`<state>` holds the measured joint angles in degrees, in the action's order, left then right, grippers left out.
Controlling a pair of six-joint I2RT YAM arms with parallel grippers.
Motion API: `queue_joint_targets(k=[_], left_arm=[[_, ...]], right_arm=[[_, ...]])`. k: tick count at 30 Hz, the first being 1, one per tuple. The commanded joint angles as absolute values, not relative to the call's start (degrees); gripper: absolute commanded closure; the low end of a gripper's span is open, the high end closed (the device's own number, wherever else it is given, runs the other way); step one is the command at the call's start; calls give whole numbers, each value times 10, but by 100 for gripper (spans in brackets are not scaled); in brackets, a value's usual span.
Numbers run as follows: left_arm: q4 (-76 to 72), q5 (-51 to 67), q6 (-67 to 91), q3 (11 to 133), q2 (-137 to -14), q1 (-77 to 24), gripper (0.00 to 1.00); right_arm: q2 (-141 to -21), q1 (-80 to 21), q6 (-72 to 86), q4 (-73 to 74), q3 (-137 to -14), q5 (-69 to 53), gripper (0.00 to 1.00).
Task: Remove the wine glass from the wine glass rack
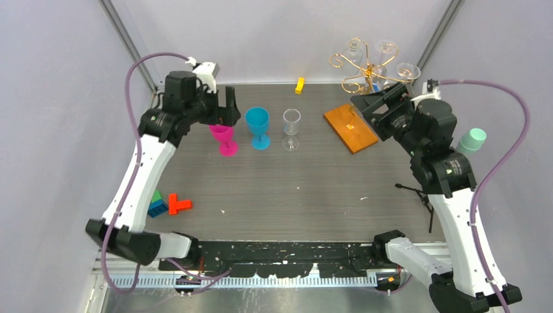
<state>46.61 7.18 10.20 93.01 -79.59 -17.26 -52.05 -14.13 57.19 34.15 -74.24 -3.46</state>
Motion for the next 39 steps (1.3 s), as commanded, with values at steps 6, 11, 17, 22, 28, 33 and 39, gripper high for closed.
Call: queue_joint_targets(k=[6,11,17,22,28,33,39], left_arm=[[429,99,95,841,-639,-171,0],[393,84,84,773,-572,-171,0],[396,5,72,749,-548,-171,0],[381,33,78,741,-549,-171,0],[378,44,82,736,-554,-171,0],[374,49,84,732,-556,-171,0],[372,50,83,726,-557,-172,0]], right_arm=[[-623,-142,360,478,-968,195,14],[-703,-111,283,488,-1053,265,16],[-784,79,278,499,-1115,119,20],[-864,146,260,531,-1179,31,17],[-939,193,286,539,-1216,-64,16],[-983,208,317,521,-1231,-132,17],[-1014,209,337,514,-1234,-167,26]])
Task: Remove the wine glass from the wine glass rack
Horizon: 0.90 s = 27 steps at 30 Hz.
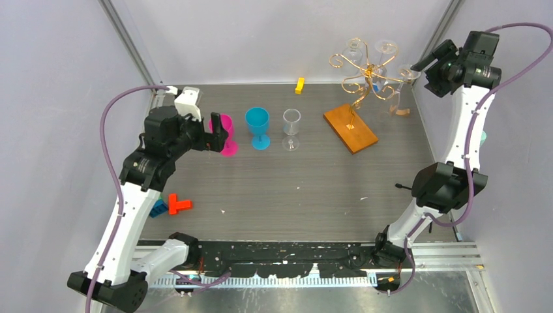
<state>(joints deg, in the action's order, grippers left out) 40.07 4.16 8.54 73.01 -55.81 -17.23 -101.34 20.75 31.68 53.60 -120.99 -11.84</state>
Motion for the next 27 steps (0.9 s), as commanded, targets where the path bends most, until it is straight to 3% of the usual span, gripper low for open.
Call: queue_joint_targets(k=[1,27], left_arm=[[372,50,83,726,-557,-171,0],[364,58,83,723,-556,-171,0]], right_arm=[[-1014,209,341,511,-1231,-172,27],[-966,208,413,395,-1117,-170,84]])
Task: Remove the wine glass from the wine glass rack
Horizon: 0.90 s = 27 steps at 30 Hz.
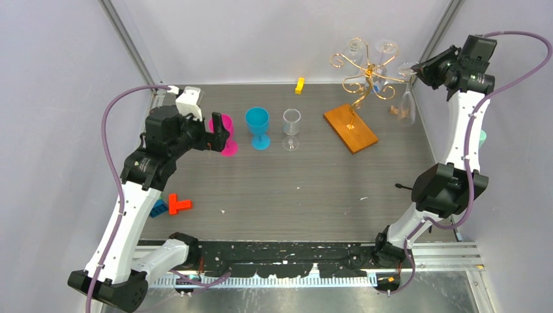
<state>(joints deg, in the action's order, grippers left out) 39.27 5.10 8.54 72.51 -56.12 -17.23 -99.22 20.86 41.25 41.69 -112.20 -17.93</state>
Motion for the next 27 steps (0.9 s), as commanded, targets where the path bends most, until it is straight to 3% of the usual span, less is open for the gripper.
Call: queue_joint_targets(k=[1,8,27], left_arm=[[364,58,83,722,-556,-171,0],[362,58,83,722,-555,-171,0],[361,58,83,722,-552,-172,0]], right_arm=[[-963,209,413,394,-1116,-167,86],[-935,209,429,360,-1080,-169,99],[-843,208,475,281,-997,-174,100]])
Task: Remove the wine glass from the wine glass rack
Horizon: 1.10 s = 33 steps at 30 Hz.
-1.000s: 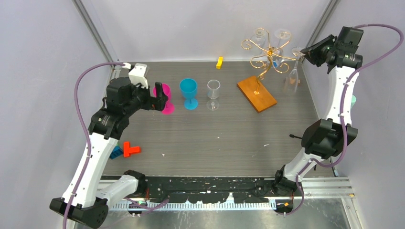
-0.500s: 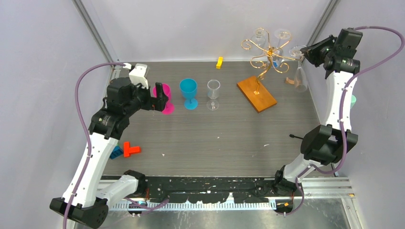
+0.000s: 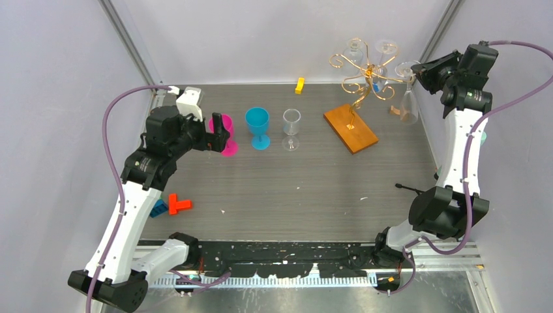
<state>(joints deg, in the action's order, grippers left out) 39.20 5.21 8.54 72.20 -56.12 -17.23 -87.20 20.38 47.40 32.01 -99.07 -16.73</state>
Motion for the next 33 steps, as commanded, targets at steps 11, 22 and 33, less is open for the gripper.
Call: queue_joint_targets(k=[11,22,33], left_arm=[[360,60,83,723,-551,-171,0],[357,64,84,722,-553,-172,0],[356,65,84,721,-552,-171,0]], right_arm=[[-866,208,519,214,-980,-263,100],[-909,193,571,140,-988,-285,100],[-937,182,562,88,-1009,-212,100]])
